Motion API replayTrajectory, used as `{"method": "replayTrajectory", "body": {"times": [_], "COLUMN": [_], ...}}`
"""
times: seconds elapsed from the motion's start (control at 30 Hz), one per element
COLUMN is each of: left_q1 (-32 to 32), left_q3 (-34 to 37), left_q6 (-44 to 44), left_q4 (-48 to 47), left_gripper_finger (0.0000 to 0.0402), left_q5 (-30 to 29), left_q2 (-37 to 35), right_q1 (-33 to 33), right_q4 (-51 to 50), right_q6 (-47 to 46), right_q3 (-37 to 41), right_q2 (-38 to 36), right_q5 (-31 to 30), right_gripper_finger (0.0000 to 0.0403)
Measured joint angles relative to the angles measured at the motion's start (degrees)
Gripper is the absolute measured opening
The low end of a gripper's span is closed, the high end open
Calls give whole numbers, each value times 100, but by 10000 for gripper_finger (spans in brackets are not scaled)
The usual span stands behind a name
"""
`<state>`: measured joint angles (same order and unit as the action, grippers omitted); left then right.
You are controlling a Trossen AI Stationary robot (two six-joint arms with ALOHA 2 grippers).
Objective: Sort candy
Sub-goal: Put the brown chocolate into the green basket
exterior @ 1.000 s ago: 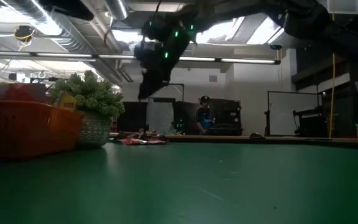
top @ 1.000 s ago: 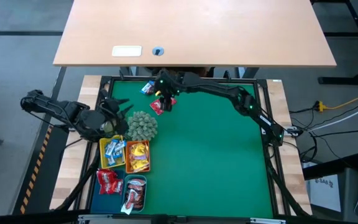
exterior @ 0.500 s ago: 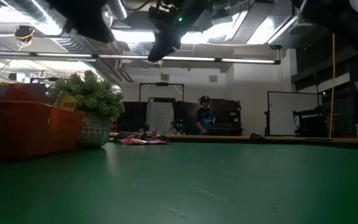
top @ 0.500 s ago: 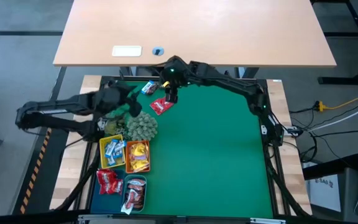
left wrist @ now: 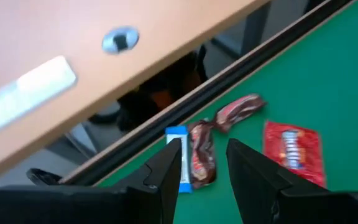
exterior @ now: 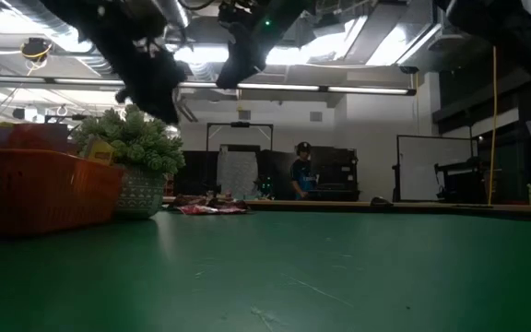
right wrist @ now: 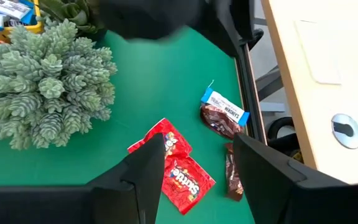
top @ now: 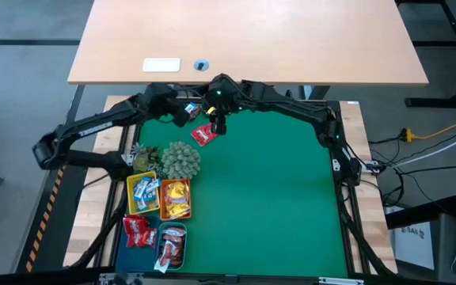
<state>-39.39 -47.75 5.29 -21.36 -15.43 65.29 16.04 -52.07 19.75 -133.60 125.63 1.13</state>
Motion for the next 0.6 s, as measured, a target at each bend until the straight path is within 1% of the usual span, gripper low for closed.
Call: {"method": "replayTrajectory", "body": {"times": [0.1,0.23,0.4,0.6], "left_q1": [-289,-504,-610,-615], "left_q3": [0,0,0,0], "left_q6": [9,14,32,62], "left_q4": [177,432,630,747], "left_gripper_finger": [124,124,124,124], "left_q5": [157,384,450,452], "left_q2": [436,960,1481,1922], "right_q1": [0,1,3,3], "right_q4": [0,2,2,-79], "right_q6": [0,0,0,-26], "right_q3": [0,0,2,2], "right_q2": [0,-1,1,1], "right_q5": [4,67,119,363], "right_gripper_finger": [188,188,188,188]}}
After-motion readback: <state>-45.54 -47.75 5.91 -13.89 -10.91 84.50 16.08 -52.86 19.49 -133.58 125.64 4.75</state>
